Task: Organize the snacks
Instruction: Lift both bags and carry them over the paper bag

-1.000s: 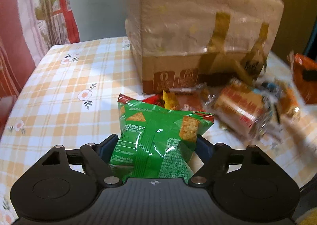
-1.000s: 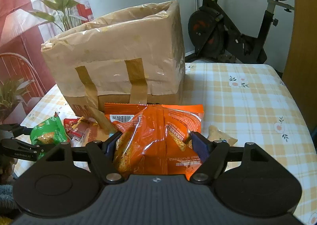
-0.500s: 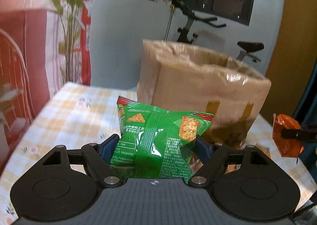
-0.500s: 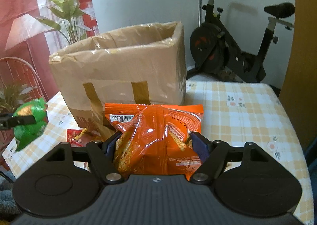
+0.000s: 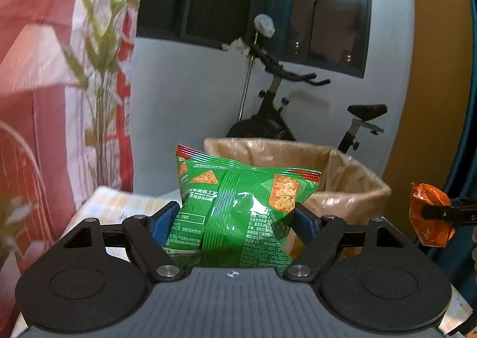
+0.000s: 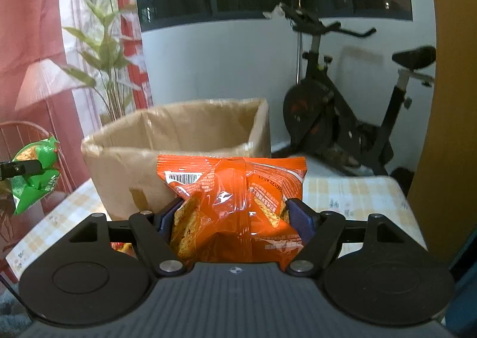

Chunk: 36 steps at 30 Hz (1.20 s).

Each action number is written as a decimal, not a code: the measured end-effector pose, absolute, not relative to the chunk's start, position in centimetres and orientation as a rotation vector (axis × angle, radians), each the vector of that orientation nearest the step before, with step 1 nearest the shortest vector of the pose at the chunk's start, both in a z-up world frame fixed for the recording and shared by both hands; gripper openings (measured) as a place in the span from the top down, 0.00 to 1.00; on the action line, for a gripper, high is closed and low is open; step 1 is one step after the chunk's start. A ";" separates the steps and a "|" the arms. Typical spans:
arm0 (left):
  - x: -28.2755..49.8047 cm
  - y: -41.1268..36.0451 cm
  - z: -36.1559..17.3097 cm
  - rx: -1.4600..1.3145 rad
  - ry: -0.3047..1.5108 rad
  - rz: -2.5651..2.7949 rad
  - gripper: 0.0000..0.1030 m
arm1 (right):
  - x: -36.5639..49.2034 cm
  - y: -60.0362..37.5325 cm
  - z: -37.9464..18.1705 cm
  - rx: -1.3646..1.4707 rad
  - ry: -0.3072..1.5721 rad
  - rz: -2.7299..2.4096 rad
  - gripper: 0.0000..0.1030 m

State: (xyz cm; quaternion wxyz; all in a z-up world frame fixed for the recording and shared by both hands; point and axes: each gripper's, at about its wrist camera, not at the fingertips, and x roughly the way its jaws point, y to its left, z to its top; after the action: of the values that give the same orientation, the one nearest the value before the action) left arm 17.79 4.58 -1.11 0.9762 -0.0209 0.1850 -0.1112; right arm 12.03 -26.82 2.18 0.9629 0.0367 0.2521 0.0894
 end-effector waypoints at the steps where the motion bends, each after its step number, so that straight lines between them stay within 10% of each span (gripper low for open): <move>1: 17.9 4.4 -0.7 -0.035 0.362 -0.228 0.20 | 12.2 -26.8 2.4 0.067 0.503 0.182 0.25; 36: 28.5 -1.9 2.4 -0.005 0.304 -0.391 0.20 | 23.6 -21.6 5.2 -0.128 0.380 0.290 0.25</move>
State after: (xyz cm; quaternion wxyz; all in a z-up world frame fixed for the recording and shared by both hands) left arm 28.51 -1.90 2.38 0.9695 -0.0025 0.1504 -0.1936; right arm 23.58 -21.64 5.22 0.9696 -0.0634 0.1880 0.1434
